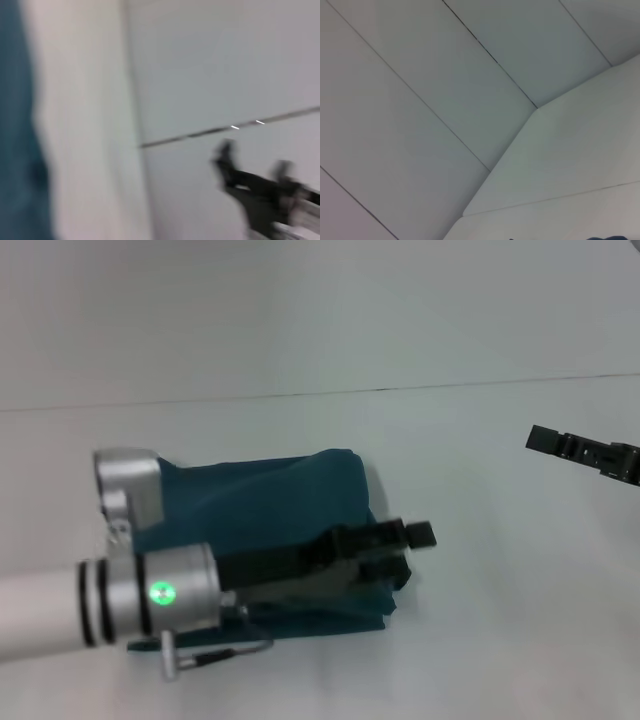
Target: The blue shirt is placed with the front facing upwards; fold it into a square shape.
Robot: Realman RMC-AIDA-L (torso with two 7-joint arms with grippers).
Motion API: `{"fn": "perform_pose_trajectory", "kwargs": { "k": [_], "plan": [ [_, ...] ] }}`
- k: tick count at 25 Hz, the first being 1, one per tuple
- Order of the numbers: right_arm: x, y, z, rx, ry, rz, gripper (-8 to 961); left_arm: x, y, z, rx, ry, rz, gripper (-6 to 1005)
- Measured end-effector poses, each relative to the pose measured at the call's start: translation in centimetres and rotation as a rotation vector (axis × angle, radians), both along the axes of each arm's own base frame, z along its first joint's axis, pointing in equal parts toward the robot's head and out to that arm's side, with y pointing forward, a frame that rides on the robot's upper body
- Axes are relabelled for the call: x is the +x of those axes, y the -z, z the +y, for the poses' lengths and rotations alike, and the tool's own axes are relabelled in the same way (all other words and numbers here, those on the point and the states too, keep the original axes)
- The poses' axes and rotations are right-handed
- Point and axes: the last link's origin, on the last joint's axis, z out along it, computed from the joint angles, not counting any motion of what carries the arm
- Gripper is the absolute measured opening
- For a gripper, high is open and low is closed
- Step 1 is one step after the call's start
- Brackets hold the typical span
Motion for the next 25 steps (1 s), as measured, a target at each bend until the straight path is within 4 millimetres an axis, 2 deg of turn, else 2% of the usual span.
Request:
{"fn": "perform_pose_trajectory", "kwargs": {
  "k": [3, 7, 12, 19, 25],
  "plan": [
    [0.0, 0.0, 0.0, 0.003, -0.006, -0.006, 802, 0.1, -2.8, -0.4, 0.088, 0.185, -0.009, 803],
    [0.2, 0.3, -0.3, 0.018, -0.045, -0.054, 802, -2.0, -5.8, -2.1, 0.270, 0.470, 0.070, 804],
    [0.3, 1.4, -1.0, 0.011, -0.135, -0.146, 802, -5.1, -8.6, -3.3, 0.483, 0.518, 0.148, 805],
    [-1.6, 4.0, -2.5, -0.119, -0.284, -0.146, 804, -6.4, -8.9, -3.9, 0.469, 0.564, 0.212, 803],
    [-2.6, 6.3, -2.8, -0.164, -0.351, -0.173, 803, -6.8, -9.4, -3.9, 0.467, 0.584, 0.257, 795]
  ]
}}
